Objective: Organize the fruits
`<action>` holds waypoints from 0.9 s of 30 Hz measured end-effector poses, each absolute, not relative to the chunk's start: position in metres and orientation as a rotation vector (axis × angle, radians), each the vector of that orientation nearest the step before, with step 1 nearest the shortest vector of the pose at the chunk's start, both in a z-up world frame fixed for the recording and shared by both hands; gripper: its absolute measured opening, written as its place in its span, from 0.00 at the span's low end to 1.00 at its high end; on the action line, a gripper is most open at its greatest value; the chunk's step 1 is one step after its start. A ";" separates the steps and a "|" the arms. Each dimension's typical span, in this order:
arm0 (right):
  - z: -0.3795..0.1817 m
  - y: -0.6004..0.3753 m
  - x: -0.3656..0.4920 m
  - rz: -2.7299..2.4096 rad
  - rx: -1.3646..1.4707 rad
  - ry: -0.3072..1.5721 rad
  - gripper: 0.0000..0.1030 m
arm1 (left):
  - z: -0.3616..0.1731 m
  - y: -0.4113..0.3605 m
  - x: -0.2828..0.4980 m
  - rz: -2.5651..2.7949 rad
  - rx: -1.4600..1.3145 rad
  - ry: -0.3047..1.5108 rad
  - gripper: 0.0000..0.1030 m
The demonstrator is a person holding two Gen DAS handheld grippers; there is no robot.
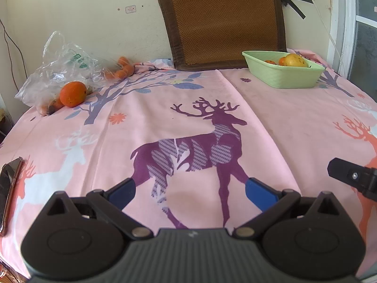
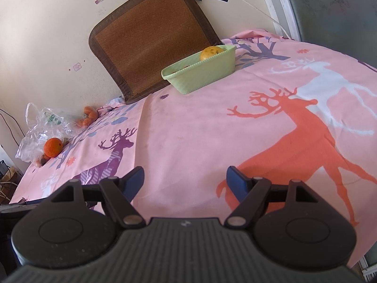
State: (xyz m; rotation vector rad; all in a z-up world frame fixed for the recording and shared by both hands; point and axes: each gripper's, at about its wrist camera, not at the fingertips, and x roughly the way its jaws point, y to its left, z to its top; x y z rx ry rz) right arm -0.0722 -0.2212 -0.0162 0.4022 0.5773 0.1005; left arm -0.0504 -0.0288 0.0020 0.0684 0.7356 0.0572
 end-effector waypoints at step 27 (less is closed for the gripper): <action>-0.018 -0.225 -0.067 0.098 0.396 0.570 0.76 | 0.001 -0.030 -0.044 0.052 0.078 0.738 1.00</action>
